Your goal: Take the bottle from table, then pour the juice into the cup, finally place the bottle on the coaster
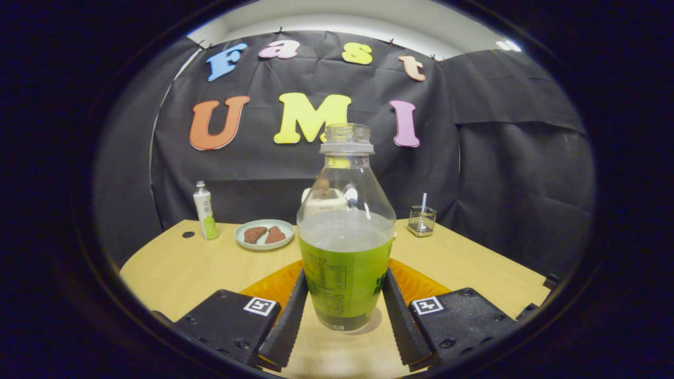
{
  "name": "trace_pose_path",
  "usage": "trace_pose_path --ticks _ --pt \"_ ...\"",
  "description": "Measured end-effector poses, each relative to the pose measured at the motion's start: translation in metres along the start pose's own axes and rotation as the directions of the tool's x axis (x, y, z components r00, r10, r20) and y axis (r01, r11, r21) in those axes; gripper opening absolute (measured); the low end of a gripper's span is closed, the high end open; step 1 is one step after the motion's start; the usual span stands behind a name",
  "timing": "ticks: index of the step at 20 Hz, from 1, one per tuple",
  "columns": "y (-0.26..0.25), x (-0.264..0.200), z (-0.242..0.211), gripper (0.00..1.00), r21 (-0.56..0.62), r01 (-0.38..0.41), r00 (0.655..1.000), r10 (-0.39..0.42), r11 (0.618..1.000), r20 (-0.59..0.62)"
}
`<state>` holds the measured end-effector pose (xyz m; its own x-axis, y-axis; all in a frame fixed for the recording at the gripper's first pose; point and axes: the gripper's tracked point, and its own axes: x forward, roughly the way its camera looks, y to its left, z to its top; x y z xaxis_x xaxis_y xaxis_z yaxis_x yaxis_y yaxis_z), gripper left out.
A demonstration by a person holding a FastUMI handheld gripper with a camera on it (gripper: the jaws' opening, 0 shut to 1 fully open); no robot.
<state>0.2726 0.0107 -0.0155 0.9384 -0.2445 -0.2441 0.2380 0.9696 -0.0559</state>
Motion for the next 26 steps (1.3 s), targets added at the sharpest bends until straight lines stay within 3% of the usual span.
trace_pose_path --ticks 3,15,26 --pt "-0.001 0.014 -0.002 0.79 -0.035 0.002 1.000 -0.002 0.999 -0.008" --pt "-0.020 0.050 -0.051 0.81 0.053 -0.037 0.997 0.041 0.998 -0.071" --pt "-0.011 0.067 -0.073 0.82 -0.015 -0.058 0.991 0.056 0.998 -0.125"
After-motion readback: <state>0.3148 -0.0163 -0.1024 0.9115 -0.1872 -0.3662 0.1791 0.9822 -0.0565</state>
